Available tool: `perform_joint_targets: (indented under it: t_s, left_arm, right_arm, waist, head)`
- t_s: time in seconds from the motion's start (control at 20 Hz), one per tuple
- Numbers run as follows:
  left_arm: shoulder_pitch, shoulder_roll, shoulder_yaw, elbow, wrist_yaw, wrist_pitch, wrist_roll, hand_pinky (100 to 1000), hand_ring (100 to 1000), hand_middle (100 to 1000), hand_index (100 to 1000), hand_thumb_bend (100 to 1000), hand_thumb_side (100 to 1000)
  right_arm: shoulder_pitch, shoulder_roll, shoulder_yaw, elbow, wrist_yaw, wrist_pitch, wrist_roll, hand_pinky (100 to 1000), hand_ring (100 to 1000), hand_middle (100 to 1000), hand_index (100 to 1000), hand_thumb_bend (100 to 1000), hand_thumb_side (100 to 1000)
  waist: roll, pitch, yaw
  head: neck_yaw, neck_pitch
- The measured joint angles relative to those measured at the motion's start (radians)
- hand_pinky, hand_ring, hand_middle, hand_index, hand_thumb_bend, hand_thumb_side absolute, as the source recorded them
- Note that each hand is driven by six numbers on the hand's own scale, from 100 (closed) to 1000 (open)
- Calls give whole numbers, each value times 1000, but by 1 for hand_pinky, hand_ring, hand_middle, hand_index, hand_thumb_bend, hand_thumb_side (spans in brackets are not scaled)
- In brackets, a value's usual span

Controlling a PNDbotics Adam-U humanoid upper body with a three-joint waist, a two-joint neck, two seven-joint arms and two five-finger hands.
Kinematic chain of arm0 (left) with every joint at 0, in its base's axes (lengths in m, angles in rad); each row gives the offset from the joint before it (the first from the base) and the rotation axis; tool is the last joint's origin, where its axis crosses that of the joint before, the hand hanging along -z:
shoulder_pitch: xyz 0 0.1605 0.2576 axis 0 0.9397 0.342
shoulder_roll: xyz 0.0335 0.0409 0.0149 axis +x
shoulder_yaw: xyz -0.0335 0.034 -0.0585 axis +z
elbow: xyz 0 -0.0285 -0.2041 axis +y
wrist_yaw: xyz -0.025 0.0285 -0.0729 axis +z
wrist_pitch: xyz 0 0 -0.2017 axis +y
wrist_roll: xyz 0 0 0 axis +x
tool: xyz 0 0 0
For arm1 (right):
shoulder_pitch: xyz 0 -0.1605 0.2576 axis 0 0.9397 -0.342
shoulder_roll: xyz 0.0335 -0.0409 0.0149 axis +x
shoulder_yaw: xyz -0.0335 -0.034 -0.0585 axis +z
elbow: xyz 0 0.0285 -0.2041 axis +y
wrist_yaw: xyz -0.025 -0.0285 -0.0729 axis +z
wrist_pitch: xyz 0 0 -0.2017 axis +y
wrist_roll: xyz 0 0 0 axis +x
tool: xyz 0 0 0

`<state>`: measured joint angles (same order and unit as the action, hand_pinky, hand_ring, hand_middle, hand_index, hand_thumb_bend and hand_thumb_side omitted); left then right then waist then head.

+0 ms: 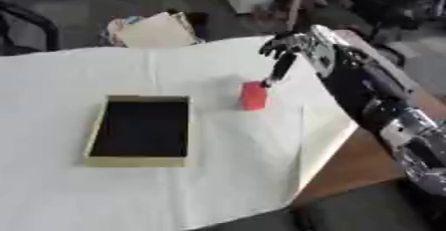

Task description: Pick up objects on the table and place them in the box.

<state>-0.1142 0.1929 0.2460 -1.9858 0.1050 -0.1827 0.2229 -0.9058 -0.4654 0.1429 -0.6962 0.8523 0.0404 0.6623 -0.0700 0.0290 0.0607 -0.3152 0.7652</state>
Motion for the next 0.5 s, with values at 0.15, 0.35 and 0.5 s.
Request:
perform_joint_targets:
  t_s: [0.15,0.35,0.5]
  left_arm:
    - [0,0,0,0,0,0,0,806,531,595,797,246,458]
    - [0,0,0,0,0,0,0,806,531,595,797,245,458]
    - [0,0,0,0,0,0,0,806,531,595,797,245,458]
  right_arm:
    - [0,0,0,1,0,-5,2,883,927,944,1000,484,218]
    - [2,0,6,5,0,-13,5,882,927,943,1000,485,218]
    - [8,0,9,5,0,-18,10,882,927,943,1000,483,219]
  waist:
    - [0,0,0]
    - [0,0,0]
    - [0,0,-2]
  head:
    - [0,0]
    - [0,0]
    - [0,0]
